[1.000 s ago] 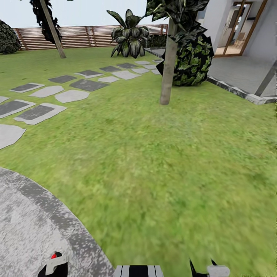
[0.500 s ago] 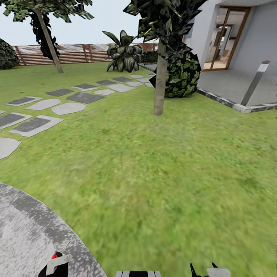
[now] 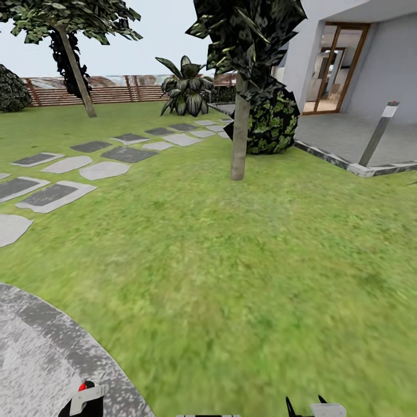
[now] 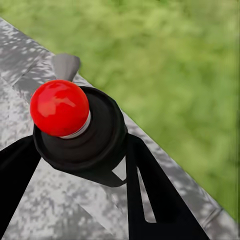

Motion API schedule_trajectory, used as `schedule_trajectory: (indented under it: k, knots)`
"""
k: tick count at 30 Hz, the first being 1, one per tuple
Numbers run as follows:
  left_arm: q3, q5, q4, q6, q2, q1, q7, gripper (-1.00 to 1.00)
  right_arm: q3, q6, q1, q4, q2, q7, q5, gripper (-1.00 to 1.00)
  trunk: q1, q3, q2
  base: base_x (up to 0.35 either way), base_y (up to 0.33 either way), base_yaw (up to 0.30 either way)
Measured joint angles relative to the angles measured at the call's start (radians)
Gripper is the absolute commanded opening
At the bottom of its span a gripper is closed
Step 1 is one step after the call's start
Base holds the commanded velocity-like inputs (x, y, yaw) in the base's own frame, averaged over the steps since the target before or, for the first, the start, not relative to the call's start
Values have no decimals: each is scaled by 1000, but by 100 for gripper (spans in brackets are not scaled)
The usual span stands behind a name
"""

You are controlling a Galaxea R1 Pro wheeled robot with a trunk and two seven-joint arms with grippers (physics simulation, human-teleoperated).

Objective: In the garden, pick up the pesticide atomizer on the floor and spray pesticide onto both trees until each tree trunk is fully covered.

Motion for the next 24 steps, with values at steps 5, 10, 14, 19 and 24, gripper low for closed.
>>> schedule_trajectory:
  k: [5,10,14,19,24]
  knots:
    - [0,0,3,0,0,0,0,-100,1,0,-1,0,3,0,1,100,-19,16,35,0,0,160]
    - [0,0,4,0,-1,0,0,-100,2,0,-1,0,4,0,1,100,-38,32,70,0,0,258]
    - [-1,-1,6,0,-2,0,1,-100,2,0,0,0,4,0,1,100,-54,46,98,0,0,270]
    - [-3,-2,6,1,-2,0,1,-100,2,0,0,0,4,0,1,100,-73,64,133,0,0,267]
    - [-2,-2,6,2,-3,0,2,-100,3,0,0,0,4,0,1,100,-92,84,168,0,0,233]
